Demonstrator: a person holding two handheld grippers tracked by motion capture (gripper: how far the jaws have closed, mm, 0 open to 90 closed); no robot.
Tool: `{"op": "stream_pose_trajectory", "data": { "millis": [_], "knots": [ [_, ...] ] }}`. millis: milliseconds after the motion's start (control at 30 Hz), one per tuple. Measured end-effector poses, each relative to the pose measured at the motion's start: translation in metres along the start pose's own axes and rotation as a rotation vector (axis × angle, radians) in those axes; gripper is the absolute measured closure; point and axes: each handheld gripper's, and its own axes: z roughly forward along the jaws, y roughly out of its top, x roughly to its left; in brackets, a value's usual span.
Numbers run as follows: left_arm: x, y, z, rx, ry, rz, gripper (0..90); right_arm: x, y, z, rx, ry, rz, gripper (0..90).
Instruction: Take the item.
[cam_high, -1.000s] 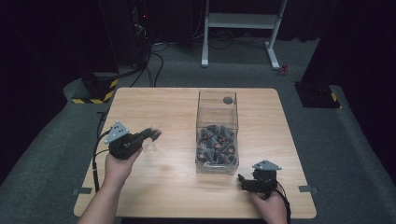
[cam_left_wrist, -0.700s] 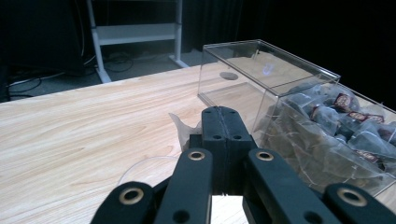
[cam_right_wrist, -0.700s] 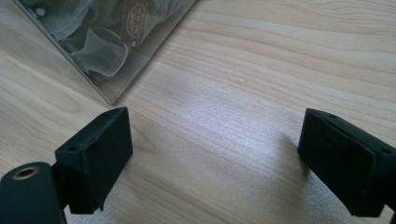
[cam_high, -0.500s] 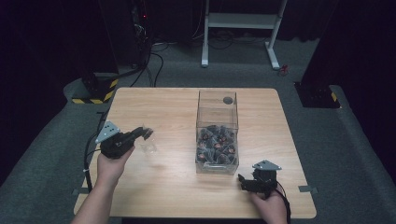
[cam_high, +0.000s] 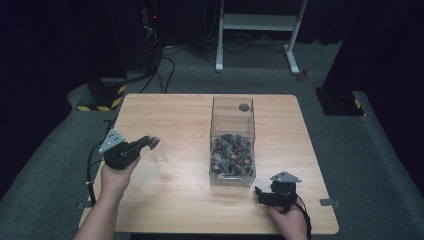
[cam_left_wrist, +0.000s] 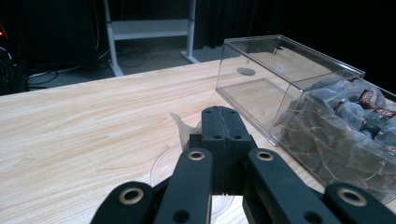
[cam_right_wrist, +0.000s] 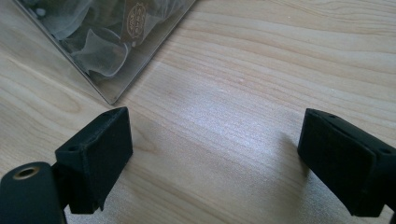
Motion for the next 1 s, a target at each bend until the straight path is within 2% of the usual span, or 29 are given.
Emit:
{"op": "stream_pose_trajectory", "data": {
  "millis": [467,1000],
  "knots": [
    [0.005,-0.011,0.006,0.028,0.009,-0.014,90.0,0.0,0.0,0.0,0.0,0.0,0.0,10.0],
    [0.007,-0.026,0.019,0.09,0.015,-0.02,90.0,0.0,0.0,0.0,0.0,0.001,0.0,10.2]
  ]
}}
